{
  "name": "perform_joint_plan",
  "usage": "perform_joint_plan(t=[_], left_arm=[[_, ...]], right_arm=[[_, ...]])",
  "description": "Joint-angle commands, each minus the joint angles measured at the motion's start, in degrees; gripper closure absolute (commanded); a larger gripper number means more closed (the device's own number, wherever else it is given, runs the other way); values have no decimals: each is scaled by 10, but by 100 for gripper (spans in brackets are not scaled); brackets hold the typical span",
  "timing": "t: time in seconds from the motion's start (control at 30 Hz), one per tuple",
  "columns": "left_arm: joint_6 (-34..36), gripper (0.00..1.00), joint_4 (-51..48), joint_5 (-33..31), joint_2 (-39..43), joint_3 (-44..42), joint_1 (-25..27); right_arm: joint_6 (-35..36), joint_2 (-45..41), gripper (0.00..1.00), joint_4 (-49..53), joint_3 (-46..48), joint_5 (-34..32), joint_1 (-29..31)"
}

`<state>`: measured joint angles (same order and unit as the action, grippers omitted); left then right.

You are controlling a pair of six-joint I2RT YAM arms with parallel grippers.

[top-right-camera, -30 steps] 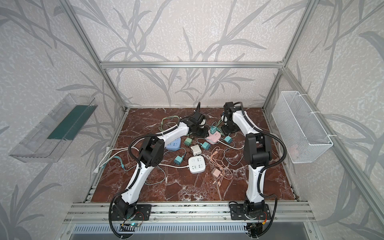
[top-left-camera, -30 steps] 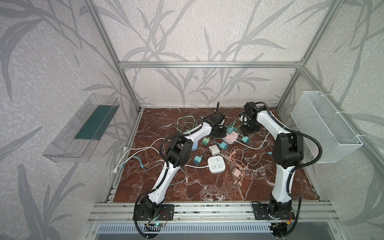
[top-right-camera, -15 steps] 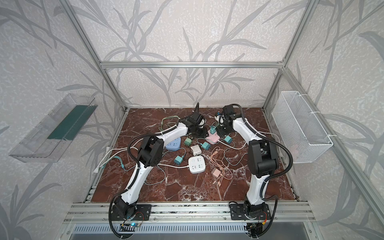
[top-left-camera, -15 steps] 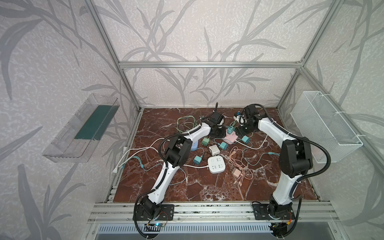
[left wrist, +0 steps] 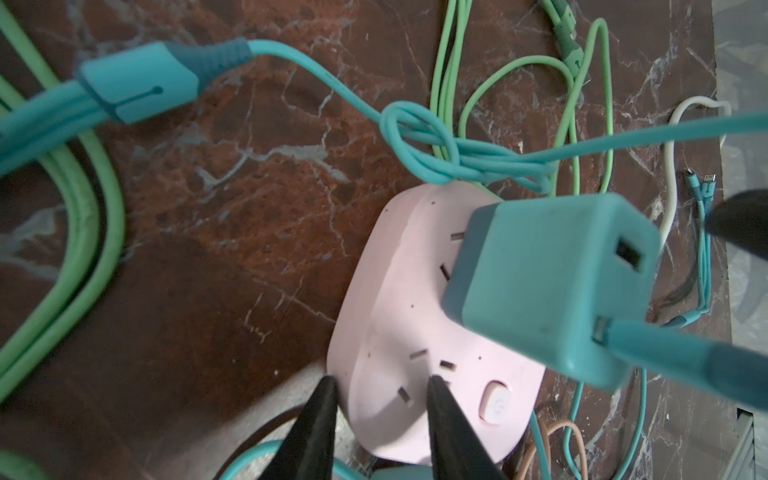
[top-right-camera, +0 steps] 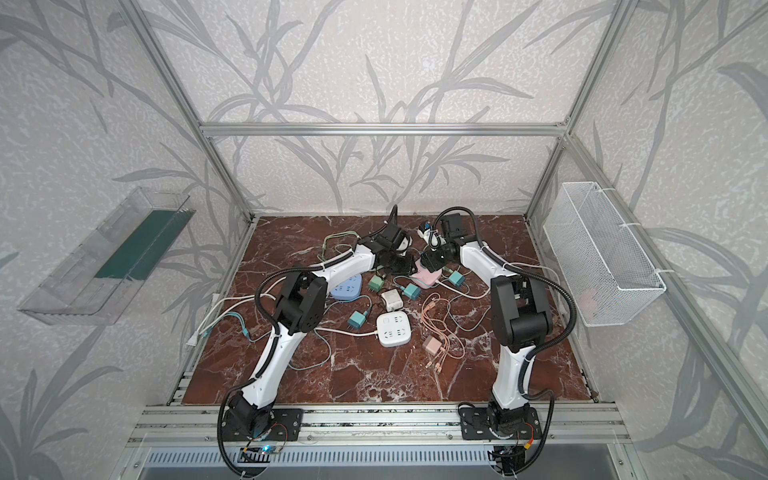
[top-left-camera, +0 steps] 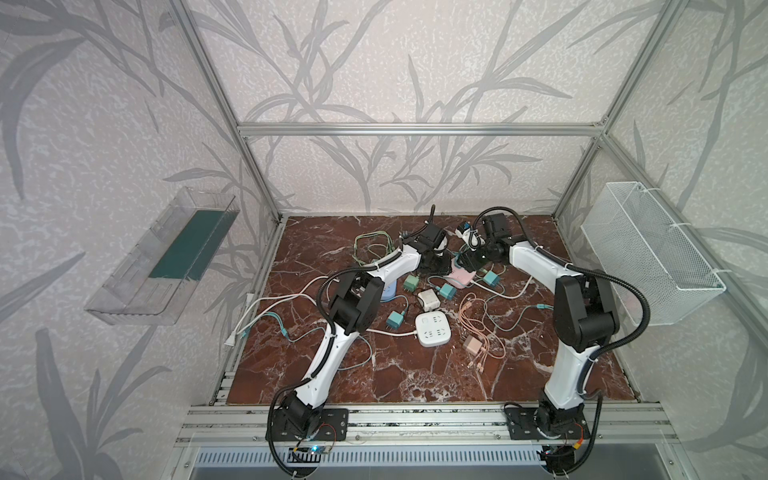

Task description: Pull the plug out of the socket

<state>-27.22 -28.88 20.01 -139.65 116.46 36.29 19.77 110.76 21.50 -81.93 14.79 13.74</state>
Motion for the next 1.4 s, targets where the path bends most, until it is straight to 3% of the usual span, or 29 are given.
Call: perform_joint_plan(t=[0.0, 0.83, 1.37], left_arm=[[0, 63, -80, 13, -11, -27, 6], [-4, 63, -81, 15, -13, -27, 3], [-7, 63, -84, 10, -13, -24, 2]], right_arm=[[17, 17, 33, -10, -20, 19, 5], [57, 62, 41, 56, -52, -35, 18], [61, 81, 59, 64, -70, -37, 23]])
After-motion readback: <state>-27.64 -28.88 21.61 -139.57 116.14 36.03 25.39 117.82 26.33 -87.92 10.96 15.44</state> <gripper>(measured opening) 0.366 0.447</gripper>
